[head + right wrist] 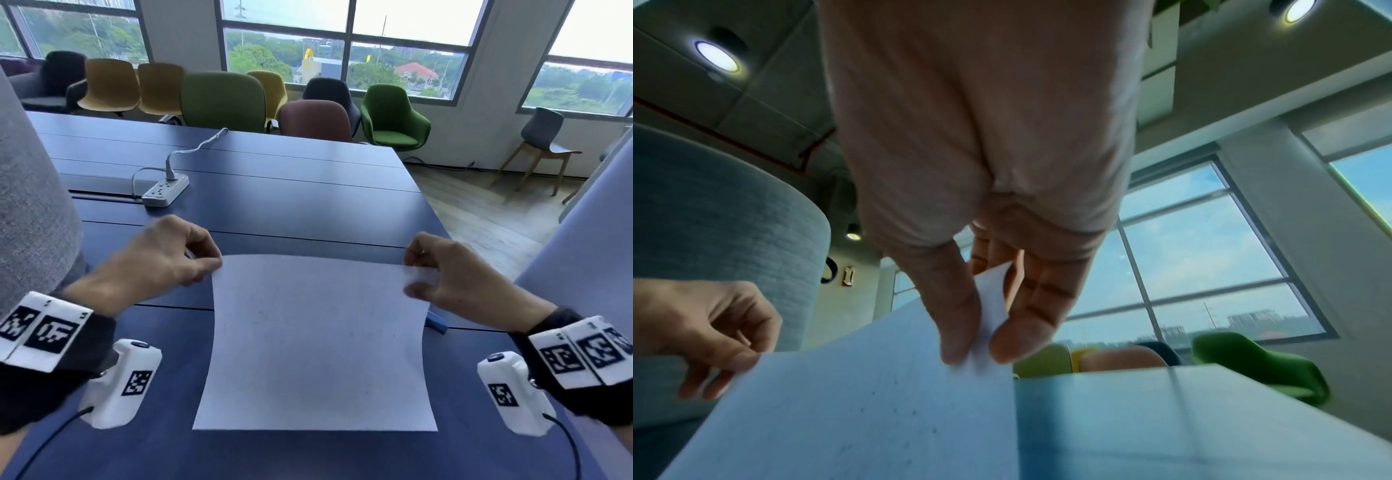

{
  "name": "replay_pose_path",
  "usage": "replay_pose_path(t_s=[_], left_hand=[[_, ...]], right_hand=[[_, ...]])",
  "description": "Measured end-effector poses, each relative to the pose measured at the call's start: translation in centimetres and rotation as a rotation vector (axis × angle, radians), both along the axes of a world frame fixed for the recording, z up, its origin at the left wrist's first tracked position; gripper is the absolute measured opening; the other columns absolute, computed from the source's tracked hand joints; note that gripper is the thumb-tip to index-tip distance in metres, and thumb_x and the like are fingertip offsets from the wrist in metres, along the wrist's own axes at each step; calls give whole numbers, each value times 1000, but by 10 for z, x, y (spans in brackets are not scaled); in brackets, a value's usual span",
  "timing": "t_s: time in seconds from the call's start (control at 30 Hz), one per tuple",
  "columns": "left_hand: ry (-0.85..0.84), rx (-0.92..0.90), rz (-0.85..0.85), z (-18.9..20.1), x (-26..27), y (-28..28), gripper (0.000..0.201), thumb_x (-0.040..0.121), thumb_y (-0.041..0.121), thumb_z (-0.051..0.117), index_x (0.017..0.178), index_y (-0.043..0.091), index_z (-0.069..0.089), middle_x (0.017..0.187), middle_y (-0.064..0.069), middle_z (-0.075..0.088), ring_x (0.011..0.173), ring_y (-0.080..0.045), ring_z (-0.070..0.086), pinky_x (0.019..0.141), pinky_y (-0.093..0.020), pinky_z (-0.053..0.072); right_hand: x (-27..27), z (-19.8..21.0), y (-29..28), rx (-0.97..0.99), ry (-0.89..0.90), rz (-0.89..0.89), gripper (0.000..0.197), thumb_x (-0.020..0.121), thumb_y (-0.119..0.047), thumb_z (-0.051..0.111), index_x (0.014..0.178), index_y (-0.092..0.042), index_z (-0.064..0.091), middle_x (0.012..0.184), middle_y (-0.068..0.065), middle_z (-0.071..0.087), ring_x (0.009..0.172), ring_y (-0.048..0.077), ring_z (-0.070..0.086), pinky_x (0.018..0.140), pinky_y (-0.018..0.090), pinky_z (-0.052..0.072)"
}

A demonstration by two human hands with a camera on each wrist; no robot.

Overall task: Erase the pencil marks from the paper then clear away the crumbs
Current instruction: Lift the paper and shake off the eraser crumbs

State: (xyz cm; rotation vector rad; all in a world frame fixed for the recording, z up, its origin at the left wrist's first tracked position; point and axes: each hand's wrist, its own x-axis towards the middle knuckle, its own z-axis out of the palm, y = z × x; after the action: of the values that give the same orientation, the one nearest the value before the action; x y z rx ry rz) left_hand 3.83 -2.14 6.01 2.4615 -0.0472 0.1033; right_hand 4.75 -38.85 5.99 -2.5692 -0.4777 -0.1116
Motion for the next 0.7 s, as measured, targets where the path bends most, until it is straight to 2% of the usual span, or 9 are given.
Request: replay_pose_path(t_s=[0.1, 0.17, 0.23, 0.3, 0.33, 0.37, 0.43, 0.6, 0.7], left_hand=[[-98, -40, 15, 21, -8, 8, 18, 81, 9, 78, 72, 24, 74, 58, -1, 70, 56, -17, 69, 72, -39, 60], [-187, -101, 30, 35, -16, 10, 23, 76, 15, 82, 78, 36, 74, 58, 0, 70, 56, -17, 70, 75, -45, 60], [-253, -176, 23, 48, -27, 10, 17, 65, 40, 82, 80, 36, 74, 60, 3, 70, 57, -19, 71, 76, -49, 60], [-271, -196, 8, 51, -33, 12, 36, 59, 64, 77, 82, 36, 74, 62, 5, 71, 58, -20, 71, 76, -47, 59], [-267, -163, 3, 52, -35, 9, 29, 63, 60, 80, 81, 37, 74, 62, 5, 71, 59, -19, 71, 77, -46, 59], [-279, -129, -4, 49, -34, 8, 15, 70, 43, 84, 80, 39, 74, 61, 6, 71, 59, -19, 71, 78, -48, 59], [-307, -107, 25, 46, -33, 9, 21, 73, 21, 83, 79, 38, 74, 61, 6, 70, 60, -19, 71, 79, -51, 58], [-355, -118, 34, 56, -37, 8, 21, 75, 15, 81, 81, 34, 74, 66, 4, 72, 62, -24, 72, 80, -57, 57], [-335, -112, -8, 56, -38, 5, 13, 73, 33, 82, 81, 36, 73, 65, 6, 72, 62, -20, 72, 81, -55, 57]], right_hand=[[-11, 25, 2, 36, -106, -11, 32, 71, -11, 78, 80, -29, 54, 72, -12, 63, 72, 3, 58, 62, 14, 46], [-17, 39, 2, 70, -154, -16, 32, 70, -15, 81, 80, -31, 55, 75, -16, 64, 74, 0, 59, 63, 18, 49], [-20, 49, 2, 90, -202, -28, 30, 71, -17, 82, 80, -31, 57, 77, -16, 66, 71, -5, 59, 61, 16, 46], [-21, 53, 4, 86, -227, -31, 27, 72, -18, 81, 80, -31, 58, 77, -16, 67, 65, -8, 57, 56, 10, 43], [-22, 51, 7, 84, -214, -26, 27, 73, -17, 81, 78, -31, 59, 73, -18, 66, 64, -9, 57, 56, 8, 43], [-23, 48, 8, 76, -191, -16, 27, 73, -16, 81, 77, -31, 59, 70, -21, 66, 65, -12, 57, 57, 5, 42], [-25, 45, 11, 70, -169, -3, 28, 75, -14, 80, 74, -31, 58, 68, -24, 65, 66, -16, 56, 59, 1, 39], [-22, 55, 7, 112, -255, -10, 27, 73, -14, 80, 73, -31, 60, 72, -16, 67, 62, -8, 59, 57, 5, 42], [-21, 51, 8, 62, -207, 8, 29, 75, -15, 80, 71, -33, 58, 71, -21, 66, 64, -9, 58, 58, 7, 43]])
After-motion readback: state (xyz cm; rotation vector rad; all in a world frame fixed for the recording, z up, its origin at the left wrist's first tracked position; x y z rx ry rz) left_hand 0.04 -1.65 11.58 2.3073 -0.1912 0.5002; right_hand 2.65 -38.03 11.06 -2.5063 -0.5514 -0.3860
